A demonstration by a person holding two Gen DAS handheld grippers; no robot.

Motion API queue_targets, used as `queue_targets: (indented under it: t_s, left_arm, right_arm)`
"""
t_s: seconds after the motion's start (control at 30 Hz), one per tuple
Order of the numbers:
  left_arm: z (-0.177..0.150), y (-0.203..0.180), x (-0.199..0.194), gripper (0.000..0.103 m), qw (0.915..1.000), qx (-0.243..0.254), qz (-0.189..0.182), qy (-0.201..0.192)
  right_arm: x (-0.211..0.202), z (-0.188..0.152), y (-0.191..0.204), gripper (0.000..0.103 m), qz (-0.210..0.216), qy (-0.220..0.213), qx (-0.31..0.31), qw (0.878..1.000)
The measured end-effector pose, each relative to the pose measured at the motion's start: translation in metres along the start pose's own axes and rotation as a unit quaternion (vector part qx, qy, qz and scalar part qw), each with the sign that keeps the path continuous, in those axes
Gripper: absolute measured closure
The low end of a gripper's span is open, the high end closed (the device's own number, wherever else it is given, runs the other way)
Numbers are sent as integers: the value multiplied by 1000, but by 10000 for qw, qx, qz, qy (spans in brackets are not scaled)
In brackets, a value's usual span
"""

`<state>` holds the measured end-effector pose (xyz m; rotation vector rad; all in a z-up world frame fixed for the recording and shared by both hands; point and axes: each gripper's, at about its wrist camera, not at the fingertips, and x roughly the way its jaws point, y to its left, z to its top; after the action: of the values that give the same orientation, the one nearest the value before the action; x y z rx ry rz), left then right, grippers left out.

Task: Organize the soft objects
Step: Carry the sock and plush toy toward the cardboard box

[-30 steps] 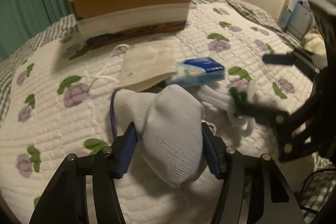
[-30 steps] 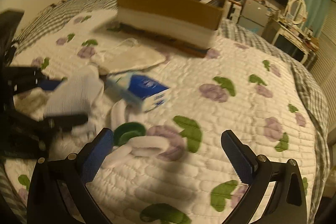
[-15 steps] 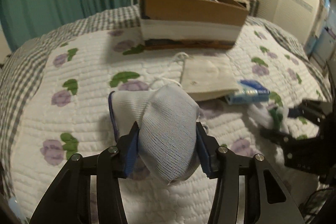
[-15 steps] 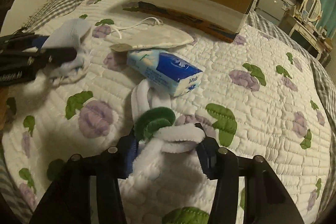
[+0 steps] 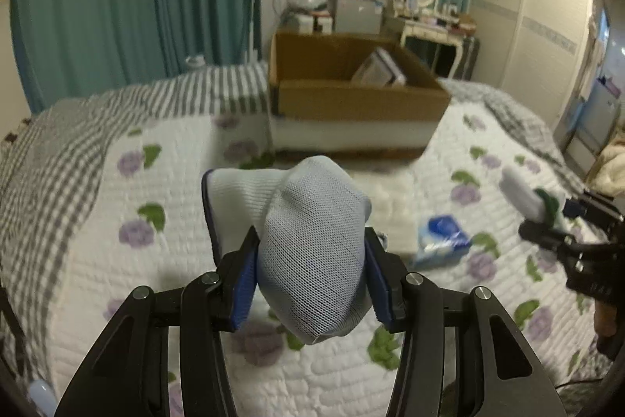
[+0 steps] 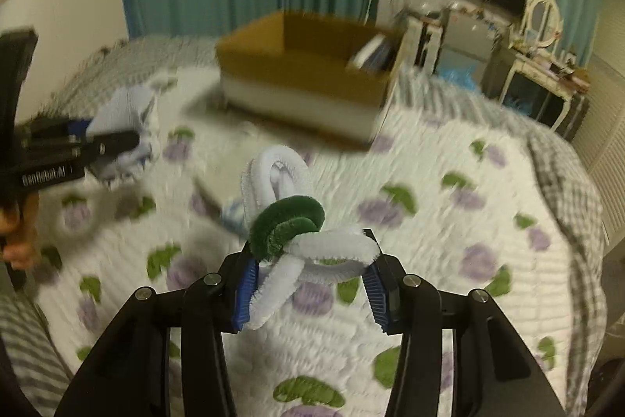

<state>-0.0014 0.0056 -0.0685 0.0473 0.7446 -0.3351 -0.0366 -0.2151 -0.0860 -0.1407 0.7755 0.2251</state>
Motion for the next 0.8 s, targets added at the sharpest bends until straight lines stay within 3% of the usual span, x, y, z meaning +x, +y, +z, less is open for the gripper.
queue_targets:
  t_s: [0.33, 0.8]
  left_arm:
    - [47, -11, -50, 55, 9939, 186, 46, -1086]
    - [111, -10, -93, 55, 9771, 294, -18, -2107]
  right_arm:
    - [-61, 67, -9, 56, -252, -1120, 58, 9934]
    - [-111, 163, 8, 52, -284, -2408, -354, 9695]
